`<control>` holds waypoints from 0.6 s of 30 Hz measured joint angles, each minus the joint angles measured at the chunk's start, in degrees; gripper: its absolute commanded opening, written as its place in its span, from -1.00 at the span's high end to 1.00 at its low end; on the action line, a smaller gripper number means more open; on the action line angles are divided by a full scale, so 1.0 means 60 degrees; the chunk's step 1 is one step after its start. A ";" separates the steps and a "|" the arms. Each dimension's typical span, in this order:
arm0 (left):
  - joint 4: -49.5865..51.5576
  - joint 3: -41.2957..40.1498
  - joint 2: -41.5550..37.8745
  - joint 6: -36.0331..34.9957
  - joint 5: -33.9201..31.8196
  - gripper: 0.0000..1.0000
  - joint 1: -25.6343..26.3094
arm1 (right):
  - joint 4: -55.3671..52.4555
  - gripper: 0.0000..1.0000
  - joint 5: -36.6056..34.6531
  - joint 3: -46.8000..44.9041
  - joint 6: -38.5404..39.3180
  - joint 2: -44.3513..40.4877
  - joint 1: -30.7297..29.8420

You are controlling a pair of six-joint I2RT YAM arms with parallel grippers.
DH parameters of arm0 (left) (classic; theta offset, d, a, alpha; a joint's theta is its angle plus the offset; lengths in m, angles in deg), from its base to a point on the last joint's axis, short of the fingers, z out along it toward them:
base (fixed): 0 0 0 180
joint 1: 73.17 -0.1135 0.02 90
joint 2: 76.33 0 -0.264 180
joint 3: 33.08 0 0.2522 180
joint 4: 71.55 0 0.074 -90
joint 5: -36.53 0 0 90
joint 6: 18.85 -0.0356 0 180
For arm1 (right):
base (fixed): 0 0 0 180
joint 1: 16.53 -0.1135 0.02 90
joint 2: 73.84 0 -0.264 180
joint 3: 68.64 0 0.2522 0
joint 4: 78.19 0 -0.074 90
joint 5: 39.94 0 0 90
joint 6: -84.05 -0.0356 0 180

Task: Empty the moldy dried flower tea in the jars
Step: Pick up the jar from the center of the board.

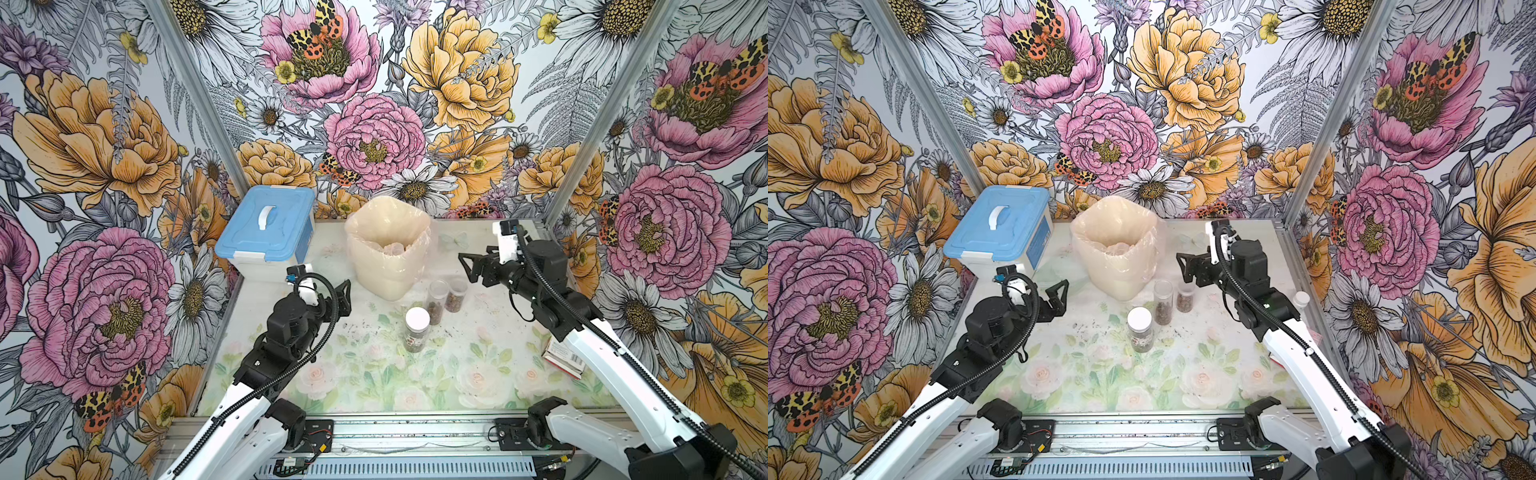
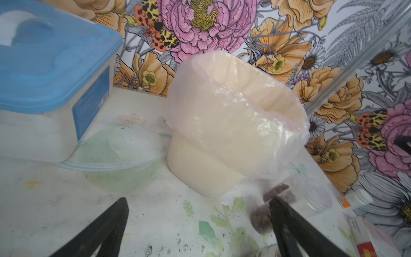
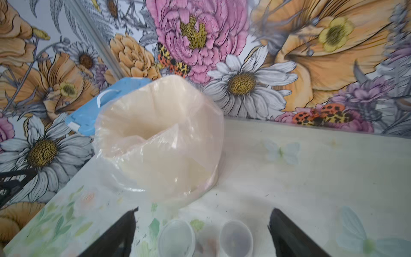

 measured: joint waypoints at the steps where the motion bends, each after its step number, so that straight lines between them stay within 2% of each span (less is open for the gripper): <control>1: 0.0029 0.0000 0.0186 0.0004 0.0004 -0.98 0.0280 | -0.0390 -0.86 -0.0058 0.0215 0.0084 0.0186 -0.0306; 7: -0.0186 -0.0379 0.0969 0.0197 0.0328 -0.98 0.0965 | -0.2401 -0.85 -0.0481 0.1592 0.0543 0.1177 -0.1887; 18: -0.1206 -0.1523 0.0634 0.0936 0.0958 -0.98 0.0783 | -0.4900 -0.82 -0.1115 0.2783 0.0678 0.2667 -0.4084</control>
